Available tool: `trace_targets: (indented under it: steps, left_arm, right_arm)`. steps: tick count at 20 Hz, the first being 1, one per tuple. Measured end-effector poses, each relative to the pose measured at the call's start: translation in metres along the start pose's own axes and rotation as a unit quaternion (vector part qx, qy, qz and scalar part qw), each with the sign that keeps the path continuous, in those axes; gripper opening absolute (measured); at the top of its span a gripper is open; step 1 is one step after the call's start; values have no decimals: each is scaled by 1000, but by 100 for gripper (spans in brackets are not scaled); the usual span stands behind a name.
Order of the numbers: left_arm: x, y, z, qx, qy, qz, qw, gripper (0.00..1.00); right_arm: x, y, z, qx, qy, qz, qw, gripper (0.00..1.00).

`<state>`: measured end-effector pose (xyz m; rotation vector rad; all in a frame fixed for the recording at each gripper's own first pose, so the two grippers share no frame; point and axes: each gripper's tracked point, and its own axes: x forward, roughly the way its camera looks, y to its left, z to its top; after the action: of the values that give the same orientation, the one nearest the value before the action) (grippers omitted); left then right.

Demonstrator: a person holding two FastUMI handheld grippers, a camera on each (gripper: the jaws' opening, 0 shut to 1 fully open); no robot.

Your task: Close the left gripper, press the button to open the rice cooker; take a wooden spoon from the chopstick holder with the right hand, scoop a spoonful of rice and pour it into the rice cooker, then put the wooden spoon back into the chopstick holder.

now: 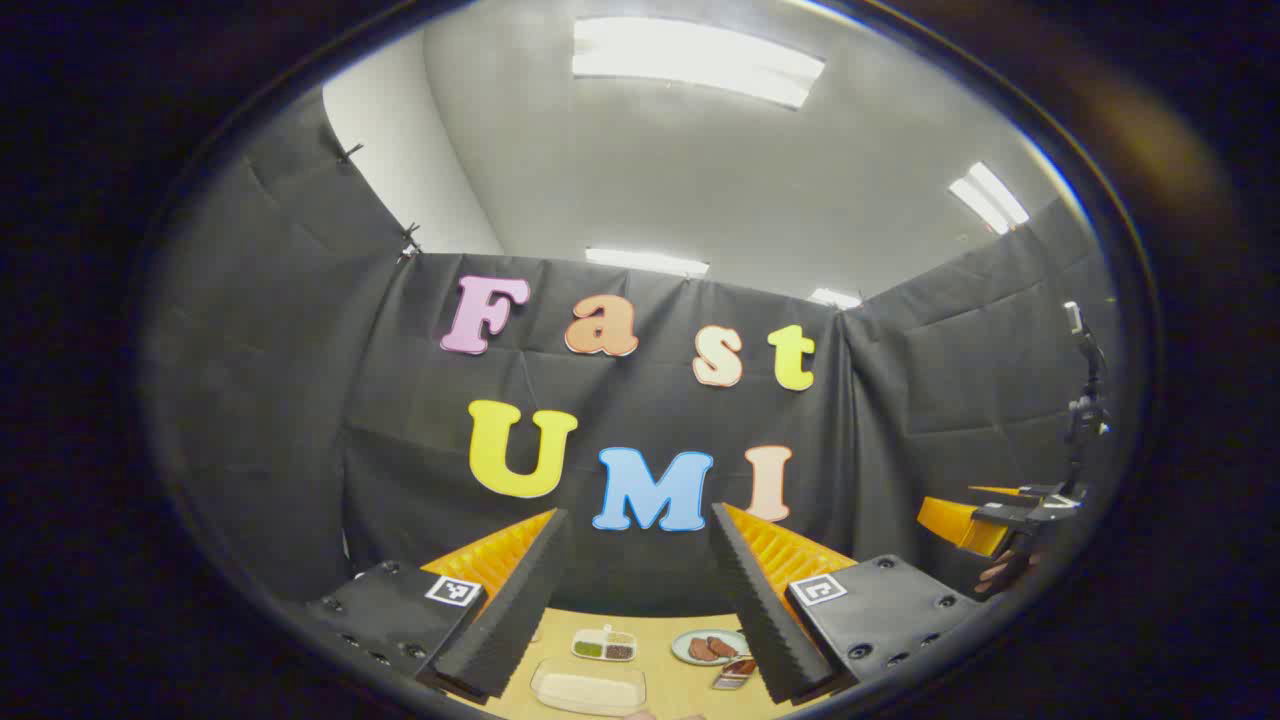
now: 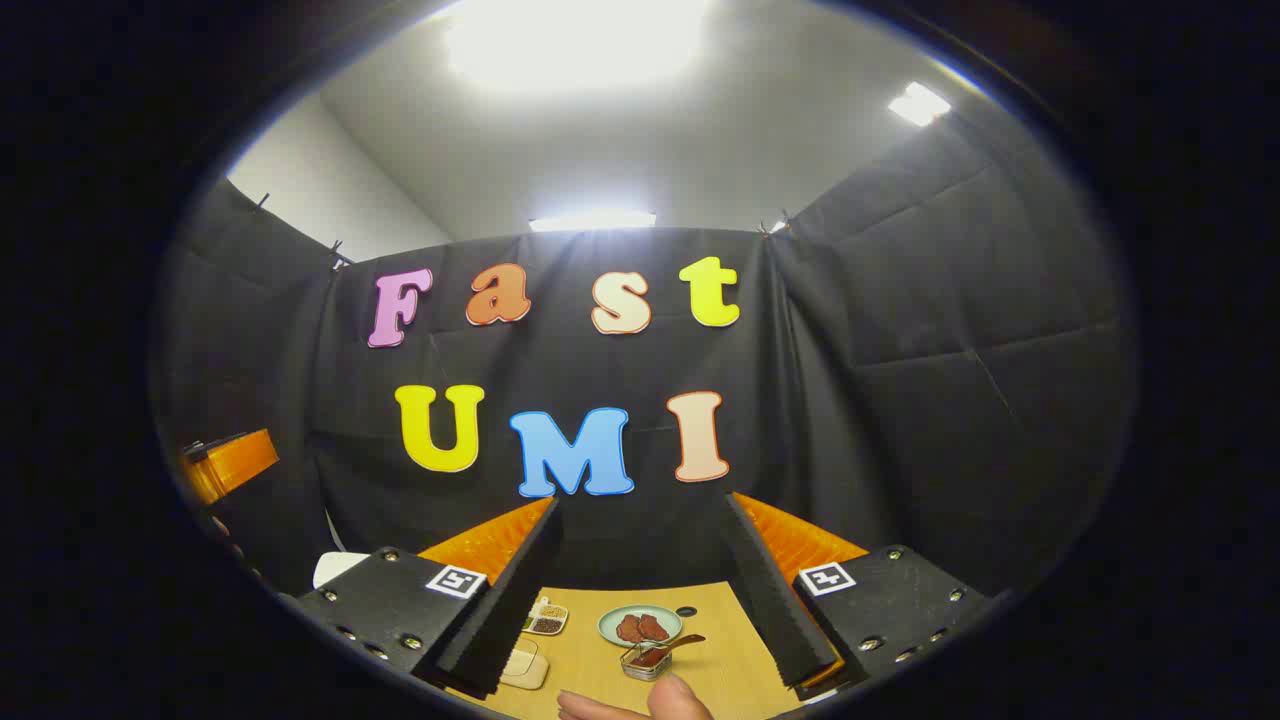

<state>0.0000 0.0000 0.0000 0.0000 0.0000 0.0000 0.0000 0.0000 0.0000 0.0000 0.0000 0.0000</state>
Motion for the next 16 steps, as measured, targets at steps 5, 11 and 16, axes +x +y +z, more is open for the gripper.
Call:
trace_targets:
  steps: [5, 11, 16]
  left_arm:
    - [0, 30, 4, -11, 5, 12, 1000, 92]
    - [-5, 42, 16, 26, -4, 11, 1000, 92]
    - [-13, 55, 14, 26, -2, 18, 1000, 92]
  right_arm:
    - [-1, 16, 12, -11, -22, -5, 1000, 97]
    - [-6, 43, 2, -44, -10, 2, 999, 98]
    - [-6, 53, 6, -40, -12, 1, 999, 98]
